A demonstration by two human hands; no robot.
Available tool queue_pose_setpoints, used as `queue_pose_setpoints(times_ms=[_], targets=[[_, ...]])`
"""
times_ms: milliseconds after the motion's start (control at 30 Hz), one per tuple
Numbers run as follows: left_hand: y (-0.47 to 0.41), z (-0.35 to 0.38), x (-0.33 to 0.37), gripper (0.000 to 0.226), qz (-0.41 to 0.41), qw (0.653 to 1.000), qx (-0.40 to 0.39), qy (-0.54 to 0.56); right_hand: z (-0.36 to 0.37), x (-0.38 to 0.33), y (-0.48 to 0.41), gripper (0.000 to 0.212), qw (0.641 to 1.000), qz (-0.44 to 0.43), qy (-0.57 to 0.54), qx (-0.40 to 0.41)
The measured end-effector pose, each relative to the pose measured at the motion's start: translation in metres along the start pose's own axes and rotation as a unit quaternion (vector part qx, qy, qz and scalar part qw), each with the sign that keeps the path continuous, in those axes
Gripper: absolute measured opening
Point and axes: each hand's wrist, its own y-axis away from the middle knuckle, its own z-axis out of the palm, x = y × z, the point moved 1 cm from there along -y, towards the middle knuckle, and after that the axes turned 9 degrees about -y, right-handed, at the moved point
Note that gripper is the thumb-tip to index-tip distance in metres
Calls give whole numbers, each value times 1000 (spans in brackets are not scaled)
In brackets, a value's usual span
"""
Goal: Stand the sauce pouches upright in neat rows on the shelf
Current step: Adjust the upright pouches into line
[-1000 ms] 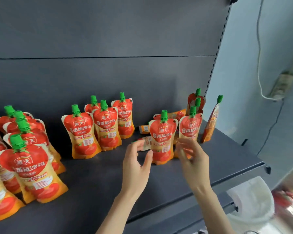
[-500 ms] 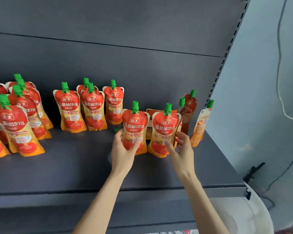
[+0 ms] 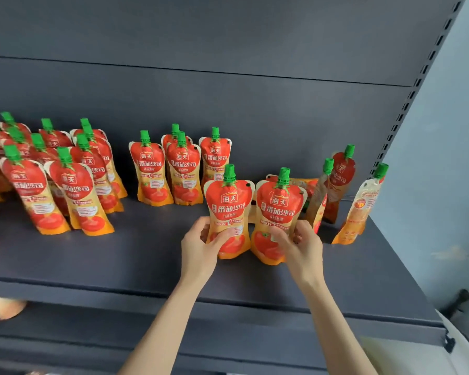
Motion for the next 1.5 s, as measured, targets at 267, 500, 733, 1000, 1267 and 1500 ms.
queue_pose_setpoints(times_ms=[267,500,733,1000,1267,1500], targets=[[-16,-99,-30,20,7,999,39,-3,91,-22,13,23,996,0,-46,-78],[-49,-192,-69,24,38,998,15,-54,189,-26,30,24,996,9,-53,-73],[-71,-236,-96,27,50,997,-39,-38,244,-35,47,16,997,16,-48,-50],[-65,-233,-103,35,51,998,-16,-14,249,-32,57,18,997,41,-47,-52],[-51,-233,-95,45,66,997,37,-35,246,-41,64,37,1000,23,-2,-19],[-11,-225,-83,24,145,979,112,-90,205,-49,80,24,998,20,35,55]])
